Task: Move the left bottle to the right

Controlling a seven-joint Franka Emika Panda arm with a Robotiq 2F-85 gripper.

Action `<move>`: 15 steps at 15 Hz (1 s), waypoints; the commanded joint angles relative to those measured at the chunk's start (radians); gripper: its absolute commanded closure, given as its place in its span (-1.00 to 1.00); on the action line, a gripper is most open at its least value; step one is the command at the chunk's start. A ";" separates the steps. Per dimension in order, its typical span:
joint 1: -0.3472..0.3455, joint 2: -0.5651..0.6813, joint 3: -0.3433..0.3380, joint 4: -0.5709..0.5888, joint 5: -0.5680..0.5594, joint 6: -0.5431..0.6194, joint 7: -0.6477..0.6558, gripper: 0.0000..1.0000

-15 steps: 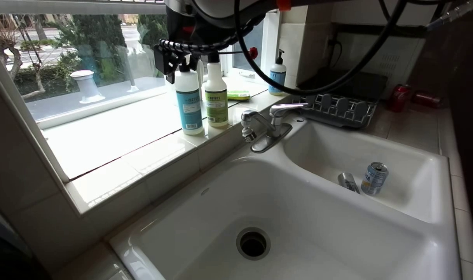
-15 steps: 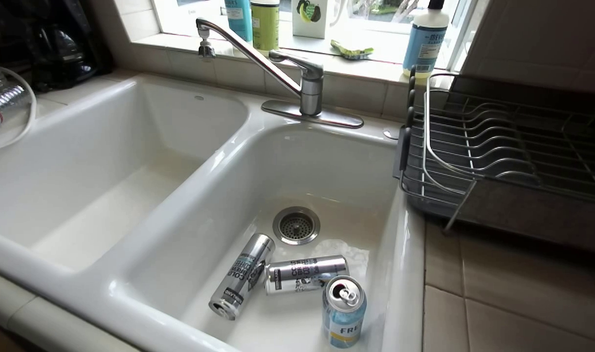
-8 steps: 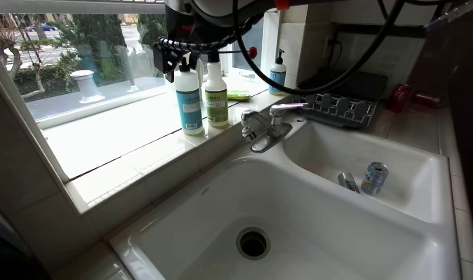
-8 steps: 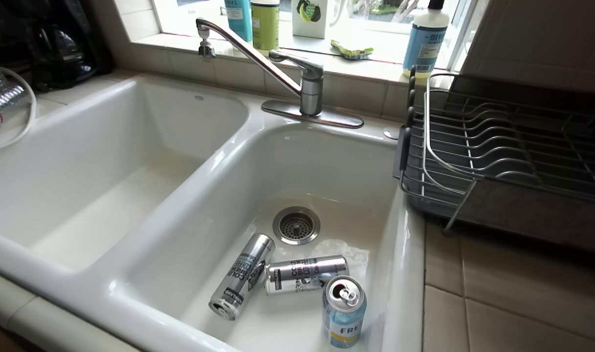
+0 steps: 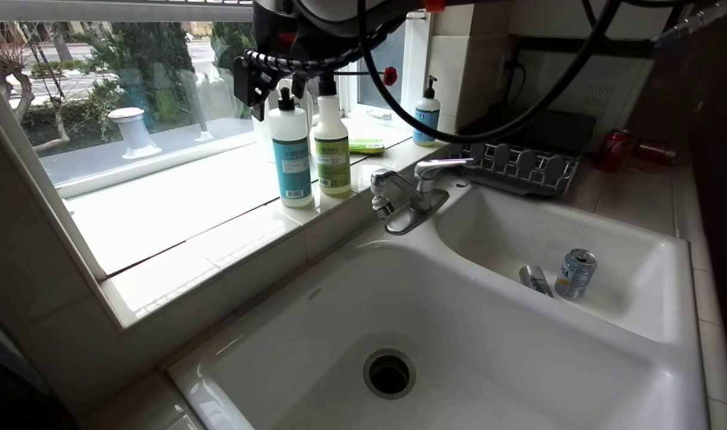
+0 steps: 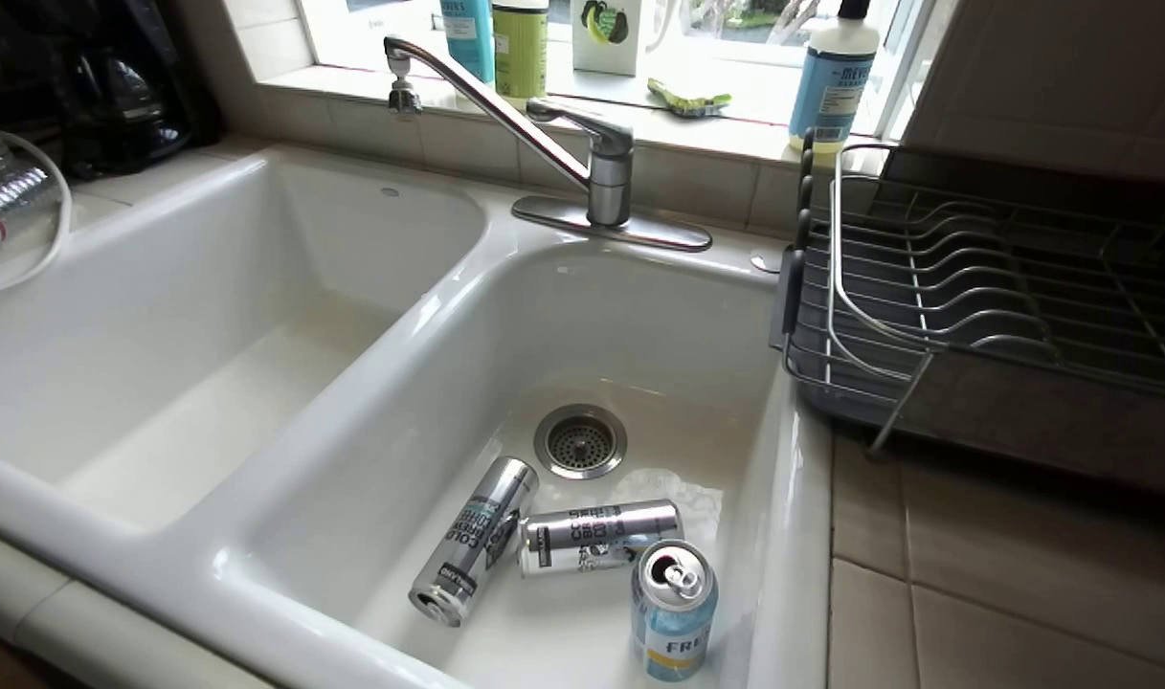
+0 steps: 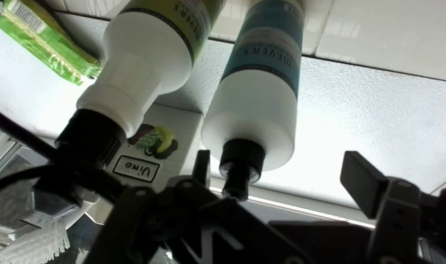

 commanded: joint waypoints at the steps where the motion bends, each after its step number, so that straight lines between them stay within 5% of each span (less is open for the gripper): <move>1: 0.024 0.024 -0.024 0.029 -0.037 0.009 0.066 -0.73; 4: 0.035 0.024 -0.037 0.027 -0.055 0.022 0.121 -0.95; 8: 0.049 0.017 -0.058 0.020 -0.083 0.027 0.221 -0.99; 10: 0.053 0.016 -0.062 0.020 -0.089 0.019 0.246 -0.49; 15: 0.061 0.016 -0.070 0.020 -0.102 0.020 0.280 0.24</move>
